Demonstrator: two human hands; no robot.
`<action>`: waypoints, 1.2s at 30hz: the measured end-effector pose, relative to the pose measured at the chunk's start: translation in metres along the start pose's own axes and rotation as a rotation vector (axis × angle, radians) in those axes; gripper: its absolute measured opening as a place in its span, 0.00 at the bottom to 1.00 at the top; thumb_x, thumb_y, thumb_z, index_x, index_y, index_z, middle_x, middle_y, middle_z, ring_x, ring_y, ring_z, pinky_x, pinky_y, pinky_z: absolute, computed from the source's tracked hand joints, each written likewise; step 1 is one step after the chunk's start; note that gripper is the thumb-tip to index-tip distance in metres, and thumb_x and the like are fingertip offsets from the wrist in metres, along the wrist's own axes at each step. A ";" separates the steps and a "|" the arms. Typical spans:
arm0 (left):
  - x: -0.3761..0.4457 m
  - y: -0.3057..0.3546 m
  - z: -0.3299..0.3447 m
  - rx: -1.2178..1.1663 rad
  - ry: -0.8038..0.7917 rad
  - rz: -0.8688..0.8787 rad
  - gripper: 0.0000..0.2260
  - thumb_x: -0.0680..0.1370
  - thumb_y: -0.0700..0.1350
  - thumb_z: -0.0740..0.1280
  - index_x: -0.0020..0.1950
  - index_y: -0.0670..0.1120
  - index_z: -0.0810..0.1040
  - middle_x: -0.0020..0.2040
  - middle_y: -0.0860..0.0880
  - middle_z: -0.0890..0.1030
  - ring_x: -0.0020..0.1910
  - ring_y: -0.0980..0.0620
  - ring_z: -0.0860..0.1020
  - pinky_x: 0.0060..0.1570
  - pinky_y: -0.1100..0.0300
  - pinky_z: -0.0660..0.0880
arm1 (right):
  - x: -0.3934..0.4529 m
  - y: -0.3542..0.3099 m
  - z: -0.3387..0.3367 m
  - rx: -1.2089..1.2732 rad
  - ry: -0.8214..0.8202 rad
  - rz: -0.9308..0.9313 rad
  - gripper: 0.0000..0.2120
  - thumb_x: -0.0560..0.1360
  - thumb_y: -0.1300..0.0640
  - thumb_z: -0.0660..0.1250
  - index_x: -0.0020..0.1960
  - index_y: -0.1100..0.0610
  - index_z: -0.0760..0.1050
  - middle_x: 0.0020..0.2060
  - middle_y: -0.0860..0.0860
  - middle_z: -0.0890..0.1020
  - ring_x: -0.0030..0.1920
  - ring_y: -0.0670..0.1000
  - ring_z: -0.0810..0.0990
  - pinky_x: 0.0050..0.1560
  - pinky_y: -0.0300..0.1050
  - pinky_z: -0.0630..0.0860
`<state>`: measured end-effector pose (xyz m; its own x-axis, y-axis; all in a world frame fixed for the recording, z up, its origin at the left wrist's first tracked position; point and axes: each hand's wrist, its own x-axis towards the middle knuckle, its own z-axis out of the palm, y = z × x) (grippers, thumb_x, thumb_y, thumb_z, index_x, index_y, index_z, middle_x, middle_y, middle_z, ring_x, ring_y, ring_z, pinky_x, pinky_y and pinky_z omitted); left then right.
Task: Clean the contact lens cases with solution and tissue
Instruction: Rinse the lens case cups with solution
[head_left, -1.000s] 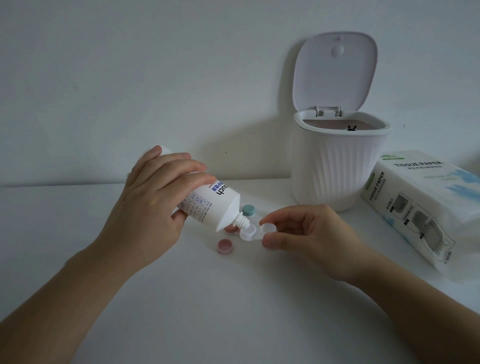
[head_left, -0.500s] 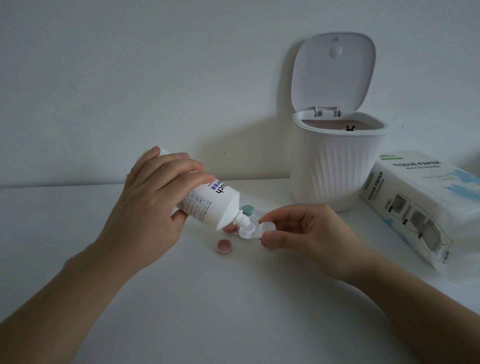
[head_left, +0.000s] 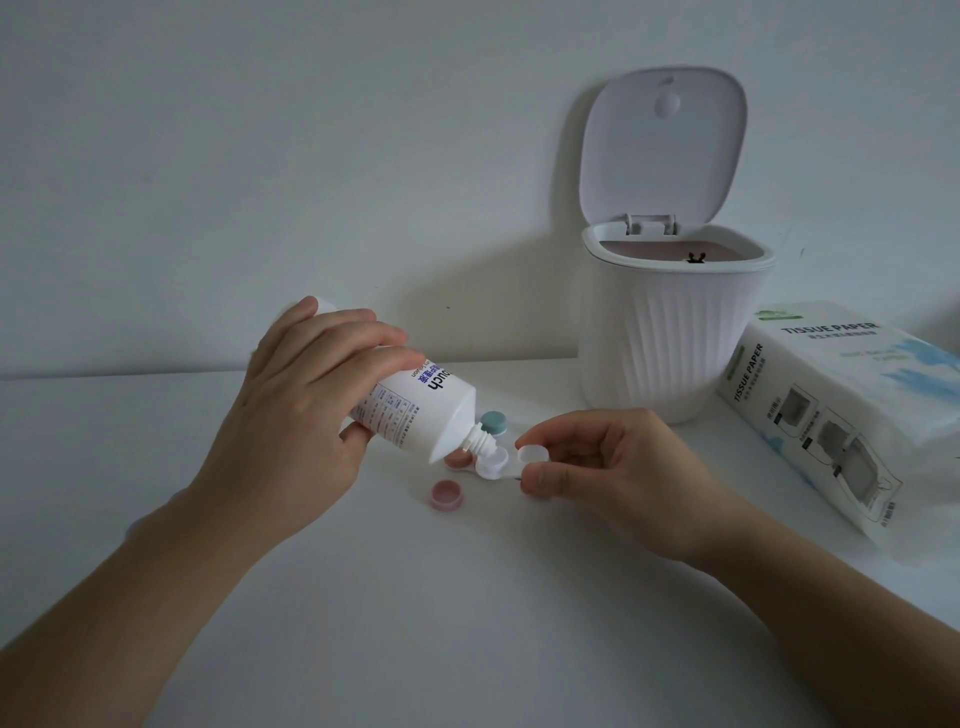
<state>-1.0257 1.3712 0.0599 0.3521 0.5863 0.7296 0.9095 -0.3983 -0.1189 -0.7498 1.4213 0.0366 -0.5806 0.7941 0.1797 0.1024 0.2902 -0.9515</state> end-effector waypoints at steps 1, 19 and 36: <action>0.000 0.000 0.000 -0.001 0.003 -0.003 0.32 0.62 0.28 0.76 0.63 0.48 0.76 0.62 0.47 0.80 0.65 0.44 0.75 0.75 0.45 0.60 | 0.000 0.000 0.000 -0.002 0.003 0.000 0.09 0.72 0.59 0.77 0.49 0.47 0.86 0.42 0.49 0.88 0.41 0.46 0.86 0.48 0.37 0.81; -0.003 0.001 0.002 -0.027 0.026 -0.102 0.32 0.62 0.29 0.80 0.64 0.44 0.79 0.63 0.46 0.80 0.66 0.43 0.76 0.76 0.44 0.60 | 0.001 0.003 -0.002 -0.036 0.047 -0.003 0.07 0.74 0.57 0.76 0.52 0.53 0.84 0.40 0.54 0.88 0.44 0.57 0.87 0.55 0.51 0.82; -0.004 0.000 0.004 -0.071 0.040 -0.146 0.30 0.64 0.33 0.81 0.64 0.44 0.79 0.63 0.46 0.80 0.65 0.41 0.77 0.75 0.43 0.62 | 0.001 0.000 -0.002 -0.012 0.060 -0.019 0.07 0.74 0.60 0.75 0.51 0.54 0.84 0.40 0.54 0.88 0.44 0.59 0.87 0.54 0.52 0.82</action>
<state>-1.0261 1.3714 0.0545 0.2070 0.6136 0.7620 0.9319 -0.3608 0.0374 -0.7488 1.4237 0.0370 -0.5329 0.8189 0.2132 0.1017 0.3121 -0.9446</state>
